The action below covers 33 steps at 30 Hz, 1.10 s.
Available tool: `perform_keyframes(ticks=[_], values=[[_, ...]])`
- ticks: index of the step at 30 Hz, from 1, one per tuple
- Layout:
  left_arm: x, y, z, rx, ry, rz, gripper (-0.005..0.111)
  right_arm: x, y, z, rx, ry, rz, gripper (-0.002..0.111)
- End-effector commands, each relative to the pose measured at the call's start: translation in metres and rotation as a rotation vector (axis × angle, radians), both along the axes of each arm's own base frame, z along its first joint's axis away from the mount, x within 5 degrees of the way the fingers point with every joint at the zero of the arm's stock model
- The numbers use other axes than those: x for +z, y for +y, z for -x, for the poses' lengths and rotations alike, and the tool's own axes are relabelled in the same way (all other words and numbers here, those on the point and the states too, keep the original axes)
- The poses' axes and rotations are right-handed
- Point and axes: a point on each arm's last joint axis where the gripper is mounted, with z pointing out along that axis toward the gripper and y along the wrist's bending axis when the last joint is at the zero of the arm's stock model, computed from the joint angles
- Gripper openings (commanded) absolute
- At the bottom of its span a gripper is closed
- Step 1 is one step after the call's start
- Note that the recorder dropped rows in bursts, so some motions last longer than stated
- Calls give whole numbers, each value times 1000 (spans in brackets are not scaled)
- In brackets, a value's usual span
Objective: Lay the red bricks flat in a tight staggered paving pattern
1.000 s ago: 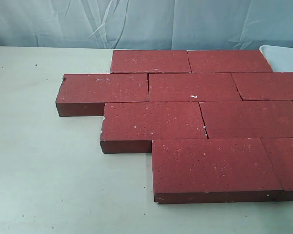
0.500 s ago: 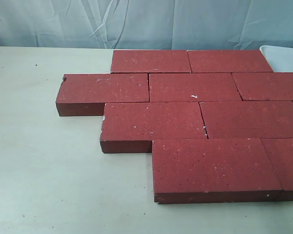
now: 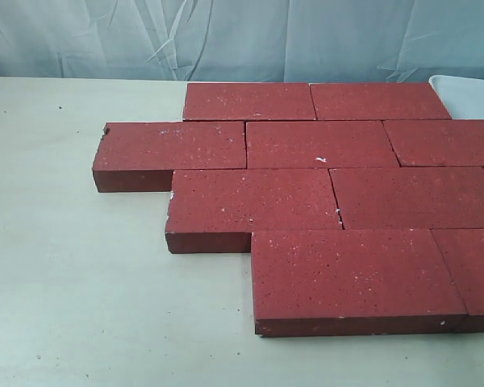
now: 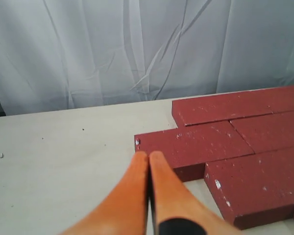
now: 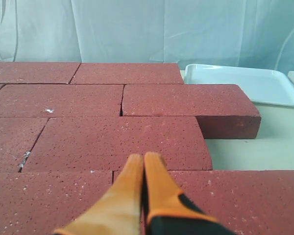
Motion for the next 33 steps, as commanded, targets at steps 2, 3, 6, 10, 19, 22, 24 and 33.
perform_keyframes(ticks=[2,3,6,10,19,22,24,33], values=[[-3,-1,11,-14,-6,-9,0,0,0,0,-2,-17,6,-1],[-3,-1,12,-14,-8,-9,0,0,0,0,-2,-17,6,-1],[-3,0,12,-9,-6,-21,0,0,0,0,-2,-17,6,-1],[-4,3,11,10,-7,-64,0,0,0,0,-3,-15,0,-1],[-29,9,9,70,-15,-127,0,0,0,0,-3,-15,0,-1],[-53,16,13,160,-30,-67,0,0,0,0,-3,-15,0,-1],[-69,18,16,192,-44,-28,0,0,0,0,-3,-15,0,-1],[-137,18,5,196,-28,-4,0,0,0,0,-3,-15,0,-1]])
